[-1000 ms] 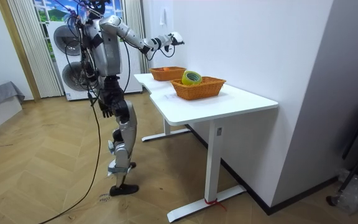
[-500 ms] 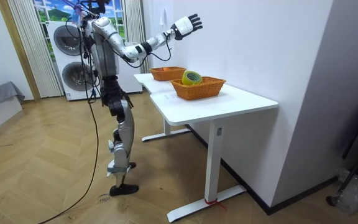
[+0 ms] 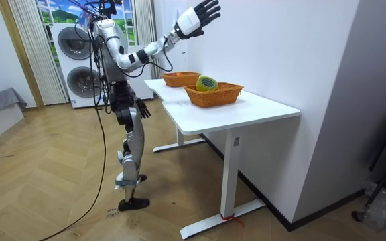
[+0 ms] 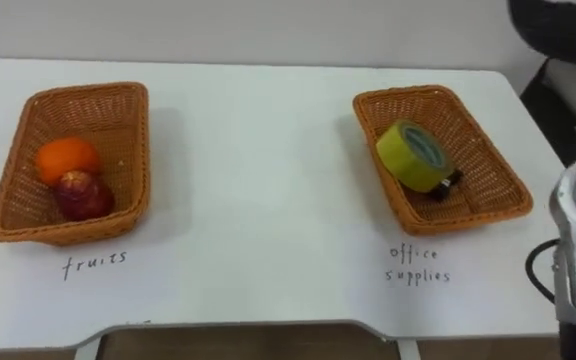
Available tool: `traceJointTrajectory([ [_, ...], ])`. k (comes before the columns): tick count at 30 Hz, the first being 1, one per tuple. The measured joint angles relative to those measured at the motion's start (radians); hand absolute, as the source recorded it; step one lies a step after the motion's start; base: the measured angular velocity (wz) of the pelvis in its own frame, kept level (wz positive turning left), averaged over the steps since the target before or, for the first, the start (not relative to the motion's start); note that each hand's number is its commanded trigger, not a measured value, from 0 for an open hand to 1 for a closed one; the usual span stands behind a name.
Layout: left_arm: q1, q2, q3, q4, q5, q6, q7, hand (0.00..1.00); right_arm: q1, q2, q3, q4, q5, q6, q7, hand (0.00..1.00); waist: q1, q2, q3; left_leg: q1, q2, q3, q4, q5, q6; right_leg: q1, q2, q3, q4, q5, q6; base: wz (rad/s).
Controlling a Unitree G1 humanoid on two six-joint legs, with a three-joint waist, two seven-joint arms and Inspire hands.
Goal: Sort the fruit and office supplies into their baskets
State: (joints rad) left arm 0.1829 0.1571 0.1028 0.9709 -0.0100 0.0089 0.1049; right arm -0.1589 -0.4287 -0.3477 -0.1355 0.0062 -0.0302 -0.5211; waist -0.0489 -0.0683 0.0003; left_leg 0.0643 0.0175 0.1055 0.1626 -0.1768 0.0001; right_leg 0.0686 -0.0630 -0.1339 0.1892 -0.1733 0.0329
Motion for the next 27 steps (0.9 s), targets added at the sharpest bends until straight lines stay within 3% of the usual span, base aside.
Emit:
traceJointTrajectory([
  [4,0.020,0.000,0.018,0.015,0.000,-0.014,0.002,0.00,0.052,0.000,-0.064,0.000,-0.010,-0.022,-0.096,0.00,-0.016,0.009,-0.0038,0.004,0.013,0.032,-0.002,-0.008,-0.008,-0.013,0.014,0.026,0.000,0.003,-0.005,-0.29],
  [6,0.018,0.000,0.018,0.044,-0.001,-0.022,0.002,0.00,0.083,0.000,-0.101,0.000,-0.006,-0.042,-0.162,0.00,-0.036,0.007,-0.0024,0.005,0.015,0.036,-0.003,-0.008,-0.009,-0.016,0.016,0.031,0.000,0.003,-0.006,-0.08],
  [10,0.027,0.000,0.018,0.049,-0.039,-0.024,0.019,0.00,0.160,0.002,-0.150,0.002,0.012,-0.064,-0.269,0.00,-0.039,0.000,0.0011,0.010,0.018,0.054,-0.003,-0.013,-0.010,-0.018,0.021,0.051,-0.005,0.004,-0.006,-0.14],
  [13,0.041,0.001,0.019,0.050,-0.055,-0.024,0.046,0.00,0.266,0.046,-0.180,0.009,0.037,-0.096,-0.337,0.00,-0.047,-0.003,-0.0050,0.015,0.020,0.059,-0.003,-0.019,-0.012,-0.014,0.024,0.055,-0.019,0.004,-0.007,-0.05],
  [14,0.048,0.001,0.020,0.050,-0.067,-0.024,0.057,0.00,0.296,0.070,-0.193,0.041,0.058,-0.113,-0.358,0.00,-0.056,-0.004,-0.0057,0.014,0.020,0.058,-0.003,-0.019,-0.011,-0.014,0.024,0.054,-0.020,0.004,-0.007,0.00],
  [17,0.055,0.001,0.047,0.050,-0.069,-0.024,0.061,0.00,0.342,0.113,-0.248,0.122,0.174,-0.111,-0.416,0.00,-0.066,-0.007,-0.0045,0.009,0.020,0.059,-0.004,-0.019,-0.012,-0.018,0.024,0.054,-0.021,0.004,-0.007,0.00],
  [18,0.056,0.001,0.058,0.048,-0.069,-0.024,0.065,0.00,0.340,0.119,-0.270,0.153,0.212,-0.115,-0.442,0.00,-0.084,-0.002,-0.0058,0.009,0.020,0.058,-0.004,-0.019,-0.012,-0.017,0.024,0.053,-0.022,0.004,-0.007,0.00],
  [21,0.053,0.010,0.068,0.046,-0.097,-0.043,0.086,0.00,0.337,0.117,-0.324,0.310,0.323,-0.145,-0.486,0.00,-0.096,-0.001,-0.0056,0.010,0.022,0.060,-0.005,-0.019,-0.012,-0.017,0.025,0.054,-0.023,0.004,-0.007,0.00],
  [25,0.063,0.010,0.100,0.019,-0.098,-0.057,0.089,0.00,0.359,0.123,-0.352,0.524,0.439,-0.155,-0.528,0.00,-0.110,0.004,-0.0076,-0.002,0.022,0.059,-0.007,-0.020,-0.013,-0.018,0.025,0.053,-0.022,0.001,-0.008,0.00],
  [27,0.071,0.009,0.111,0.018,-0.099,-0.059,0.090,0.00,0.402,0.148,-0.351,0.673,0.507,-0.156,-0.521,0.00,-0.111,0.007,-0.0095,0.000,0.022,0.056,-0.009,-0.020,-0.013,-0.017,0.026,0.054,-0.021,0.000,-0.009,0.00],
])
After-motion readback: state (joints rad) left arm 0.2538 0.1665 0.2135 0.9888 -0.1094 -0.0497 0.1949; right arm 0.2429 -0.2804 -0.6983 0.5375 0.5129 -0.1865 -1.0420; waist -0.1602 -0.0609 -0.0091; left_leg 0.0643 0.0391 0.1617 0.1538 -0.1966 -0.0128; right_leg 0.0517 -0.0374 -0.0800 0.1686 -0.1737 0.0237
